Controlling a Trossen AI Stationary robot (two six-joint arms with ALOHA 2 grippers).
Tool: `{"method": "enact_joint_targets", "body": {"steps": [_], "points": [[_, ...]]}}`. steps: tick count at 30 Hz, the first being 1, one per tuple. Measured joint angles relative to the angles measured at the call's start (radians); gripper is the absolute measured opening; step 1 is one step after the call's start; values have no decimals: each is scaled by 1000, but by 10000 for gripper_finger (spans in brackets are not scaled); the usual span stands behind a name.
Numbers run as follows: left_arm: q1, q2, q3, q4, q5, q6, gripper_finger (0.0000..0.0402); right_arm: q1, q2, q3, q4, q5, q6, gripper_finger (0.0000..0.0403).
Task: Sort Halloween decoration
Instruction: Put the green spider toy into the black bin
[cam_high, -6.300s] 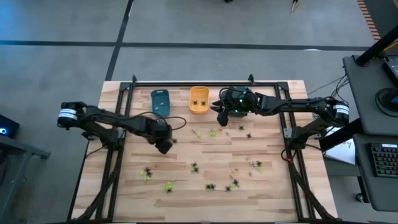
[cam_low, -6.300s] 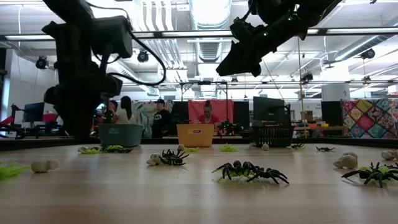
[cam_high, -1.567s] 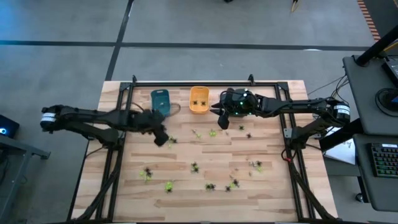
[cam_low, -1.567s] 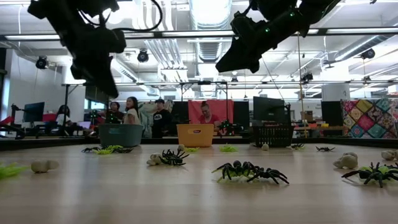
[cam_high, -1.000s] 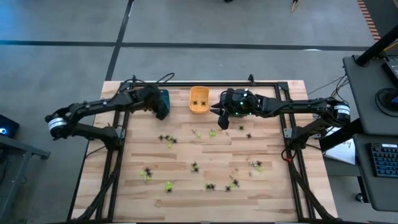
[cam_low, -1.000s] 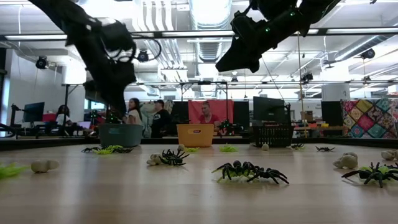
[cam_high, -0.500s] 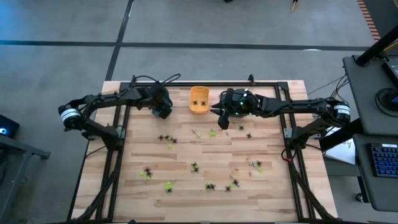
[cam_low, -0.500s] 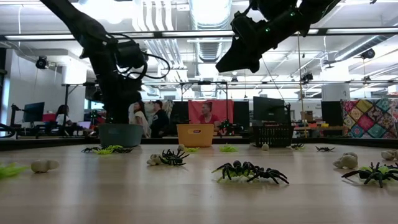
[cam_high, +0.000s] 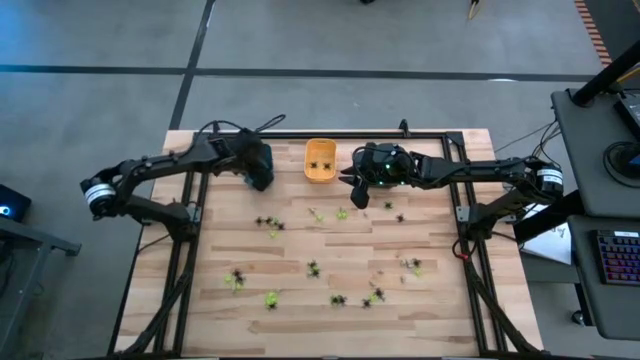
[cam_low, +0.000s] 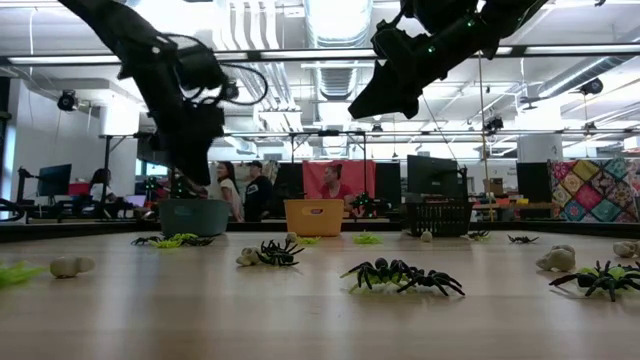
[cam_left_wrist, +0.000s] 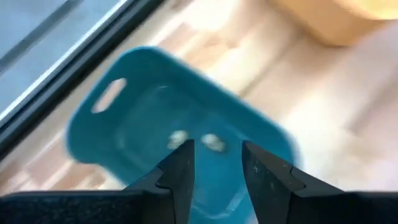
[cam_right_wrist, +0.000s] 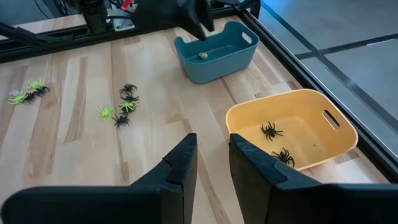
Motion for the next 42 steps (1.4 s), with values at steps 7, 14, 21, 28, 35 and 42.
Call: {"method": "enact_joint_targets", "body": {"steps": [7,14,21,28,35,42], "points": [[-89,-121,0,-46,196,35,116,0,0,0,0,0,0,88],[-266,-195,-1,-45,199,71,116,0,0,0,0,-1,0,93],[-445,-209,-17,-27,200,148,116,19,0,0,0,-116,-73,84],[-590,-213,-108,131,200,151,116,79,0,-10,3,-167,-162,77],[-676,-218,-258,375,200,44,116,138,0,-95,98,-166,-207,75],[-727,-218,-323,364,185,-18,117,166,0,-146,157,-164,-208,77]]}}
